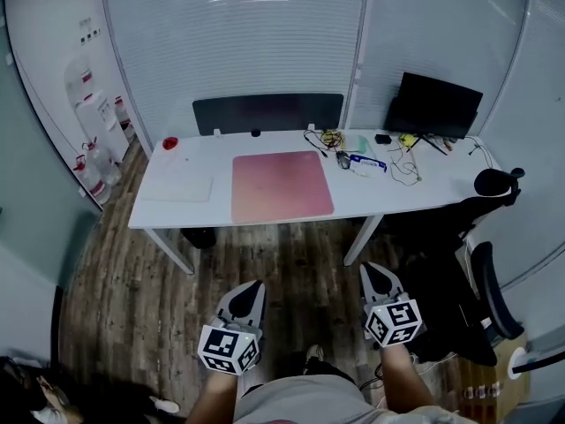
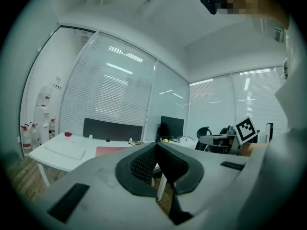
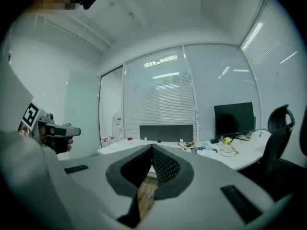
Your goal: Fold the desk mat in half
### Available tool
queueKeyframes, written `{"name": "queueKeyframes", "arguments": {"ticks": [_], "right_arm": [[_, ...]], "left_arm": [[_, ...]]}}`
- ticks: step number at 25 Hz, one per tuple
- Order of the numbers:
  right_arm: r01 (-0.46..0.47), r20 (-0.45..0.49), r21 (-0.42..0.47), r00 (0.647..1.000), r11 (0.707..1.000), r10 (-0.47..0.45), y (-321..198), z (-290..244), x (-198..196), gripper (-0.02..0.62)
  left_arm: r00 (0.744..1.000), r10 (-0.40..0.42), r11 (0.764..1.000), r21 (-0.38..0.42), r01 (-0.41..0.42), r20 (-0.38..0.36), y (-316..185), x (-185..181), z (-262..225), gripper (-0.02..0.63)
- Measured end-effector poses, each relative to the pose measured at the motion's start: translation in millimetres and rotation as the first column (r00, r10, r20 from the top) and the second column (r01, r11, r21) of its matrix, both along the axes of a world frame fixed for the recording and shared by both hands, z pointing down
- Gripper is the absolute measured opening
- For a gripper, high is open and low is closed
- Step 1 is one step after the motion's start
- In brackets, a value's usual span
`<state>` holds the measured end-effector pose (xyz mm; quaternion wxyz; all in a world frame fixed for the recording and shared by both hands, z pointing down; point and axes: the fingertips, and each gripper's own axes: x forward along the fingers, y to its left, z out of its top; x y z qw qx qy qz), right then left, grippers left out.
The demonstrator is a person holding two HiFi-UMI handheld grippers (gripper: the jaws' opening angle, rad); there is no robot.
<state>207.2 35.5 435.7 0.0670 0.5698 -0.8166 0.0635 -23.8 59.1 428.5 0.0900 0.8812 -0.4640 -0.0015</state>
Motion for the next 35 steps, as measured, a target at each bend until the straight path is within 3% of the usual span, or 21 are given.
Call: {"name": "queueKeyframes", "arguments": {"ticks": [8,15,20,26,32,35], "right_arm": [[0.027,0.008,-0.044,1.000,0.999,-0.027,-99.1,14.9,69.4,0.052],[0.038,0.024,-0.112,0.999,0.993,-0.036,-145.3,48.0,81.8,0.052],[0.008,0.006,-0.133,1.000,0.991,-0.008,-184.2,55.9,69.0,0.052],[-0.039,-0.078,-0.113,0.996,0.993,0.030,-246.6,44.6,29.7,0.052],[-0.109,-0.054,-0.098,0.993,0.989,0.105,-297.3,37.7,4.9,0.052],[-0.107,-0.049,-0.114,0.994,0.988,0.102,-310.2,46.2,-2.0,0.052]], "left_arm": [[0.998,-0.055,0.998,-0.012,0.055,0.014,-91.1,58.4,3.2,0.011],[0.997,-0.081,0.995,-0.057,0.081,0.018,-141.3,64.3,24.8,0.012],[0.999,-0.049,0.996,-0.068,0.049,0.005,-186.7,49.6,37.0,0.012],[0.999,0.034,0.997,-0.069,-0.033,0.012,-258.4,18.2,48.6,0.012],[0.996,0.055,0.998,-0.027,-0.053,0.071,-329.4,-22.2,43.5,0.012],[0.996,0.066,0.997,-0.045,-0.063,0.052,-345.9,-21.5,45.4,0.012]]}}
